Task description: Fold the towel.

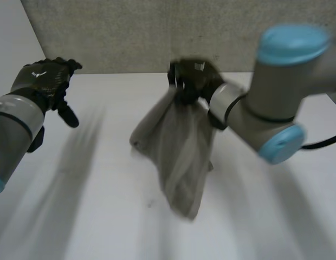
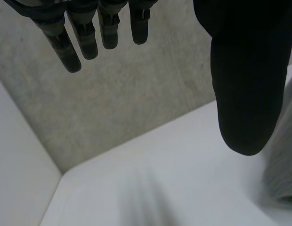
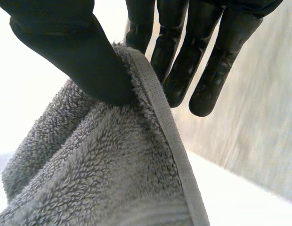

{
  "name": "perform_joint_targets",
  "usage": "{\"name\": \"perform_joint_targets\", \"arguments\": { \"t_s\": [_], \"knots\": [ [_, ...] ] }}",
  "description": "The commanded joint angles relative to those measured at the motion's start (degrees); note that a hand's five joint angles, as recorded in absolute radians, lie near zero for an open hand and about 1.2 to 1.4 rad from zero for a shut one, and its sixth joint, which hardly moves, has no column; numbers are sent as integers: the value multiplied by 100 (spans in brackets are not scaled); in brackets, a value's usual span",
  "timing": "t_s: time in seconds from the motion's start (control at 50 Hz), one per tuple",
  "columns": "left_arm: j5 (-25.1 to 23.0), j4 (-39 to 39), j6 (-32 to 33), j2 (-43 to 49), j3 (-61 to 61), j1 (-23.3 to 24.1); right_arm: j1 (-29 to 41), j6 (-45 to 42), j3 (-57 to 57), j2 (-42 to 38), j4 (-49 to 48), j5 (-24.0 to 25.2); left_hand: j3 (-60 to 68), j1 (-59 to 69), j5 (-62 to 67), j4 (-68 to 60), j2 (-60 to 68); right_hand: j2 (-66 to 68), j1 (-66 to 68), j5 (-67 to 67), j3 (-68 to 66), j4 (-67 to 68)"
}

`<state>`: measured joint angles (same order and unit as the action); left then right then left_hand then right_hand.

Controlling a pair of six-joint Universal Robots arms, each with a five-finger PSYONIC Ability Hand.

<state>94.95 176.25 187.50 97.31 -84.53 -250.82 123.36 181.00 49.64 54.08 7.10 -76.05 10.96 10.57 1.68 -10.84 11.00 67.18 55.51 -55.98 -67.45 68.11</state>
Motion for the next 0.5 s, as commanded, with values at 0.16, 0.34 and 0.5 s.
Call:
{"name": "perform_joint_targets", "arguments": {
  "t_s": [0.16,0.34,0.5],
  "knots": [
    [-1715,1025,-221,1939,1026,365,-41,-2674,1196,2255,2074,767,211,250,140,-223,207,1282,2449,-1402,-1255,1189],
    [-2886,929,-793,2908,1115,1088,-76,-3326,1619,2819,2226,750,615,654,544,-627,611,1282,2449,-1402,-1255,1189],
    [-3422,190,-794,3180,1167,1360,-506,-3370,1654,2845,2235,750,6903,6942,6832,-6916,6900,1282,2449,-1402,-1255,1189]
  ]
}}
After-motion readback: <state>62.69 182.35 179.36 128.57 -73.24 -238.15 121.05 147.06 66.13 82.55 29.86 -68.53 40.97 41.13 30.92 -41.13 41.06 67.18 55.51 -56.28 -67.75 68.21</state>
